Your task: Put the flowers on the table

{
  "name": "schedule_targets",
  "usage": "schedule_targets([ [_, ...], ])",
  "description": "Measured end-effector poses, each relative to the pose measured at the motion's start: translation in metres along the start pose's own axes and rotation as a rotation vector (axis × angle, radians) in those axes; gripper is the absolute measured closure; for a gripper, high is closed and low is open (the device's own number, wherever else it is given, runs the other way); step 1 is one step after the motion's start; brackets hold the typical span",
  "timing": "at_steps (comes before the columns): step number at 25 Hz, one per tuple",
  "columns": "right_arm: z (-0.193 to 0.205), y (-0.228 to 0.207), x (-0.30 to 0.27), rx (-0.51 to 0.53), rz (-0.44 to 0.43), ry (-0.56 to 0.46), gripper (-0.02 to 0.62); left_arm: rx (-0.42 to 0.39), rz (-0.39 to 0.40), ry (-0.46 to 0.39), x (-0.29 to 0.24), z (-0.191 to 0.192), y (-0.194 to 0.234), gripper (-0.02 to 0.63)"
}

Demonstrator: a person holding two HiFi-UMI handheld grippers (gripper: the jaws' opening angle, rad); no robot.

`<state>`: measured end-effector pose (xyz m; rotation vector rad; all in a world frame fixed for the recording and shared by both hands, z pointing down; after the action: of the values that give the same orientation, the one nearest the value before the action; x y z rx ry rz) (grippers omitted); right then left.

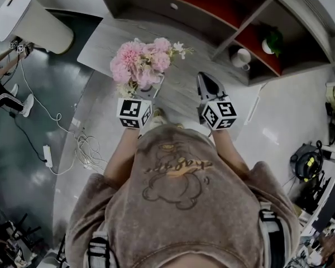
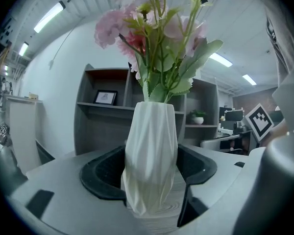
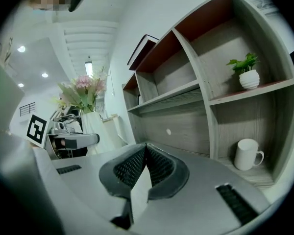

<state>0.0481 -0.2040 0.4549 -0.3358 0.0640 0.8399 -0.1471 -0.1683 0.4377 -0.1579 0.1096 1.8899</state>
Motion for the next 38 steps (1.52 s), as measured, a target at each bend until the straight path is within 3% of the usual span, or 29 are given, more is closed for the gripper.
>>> schedule_targets([
  [20, 0.002, -0.038, -0.022, -0.034, 0.151, 0.019, 0.600, -0.042, 0.136, 0.037, -0.094, 0.034, 0.021, 0.270],
  [38, 0.009, -0.064, -0.039, -0.036, 0.201, 0.096, 0.601, -0.050, 0.192, 0.068, -0.163, 0.073, 0.026, 0.270],
])
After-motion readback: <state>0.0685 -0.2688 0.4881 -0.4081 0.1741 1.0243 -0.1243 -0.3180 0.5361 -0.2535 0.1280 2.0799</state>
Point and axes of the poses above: the fingertips, and each gripper's own axes: x backward along the fingers, y to its left, z out of its underside, the point moved 4 cm from there along x, backward along the fingers, and after that the axes turned 3 degrees about -x, right-handed, at the moved point
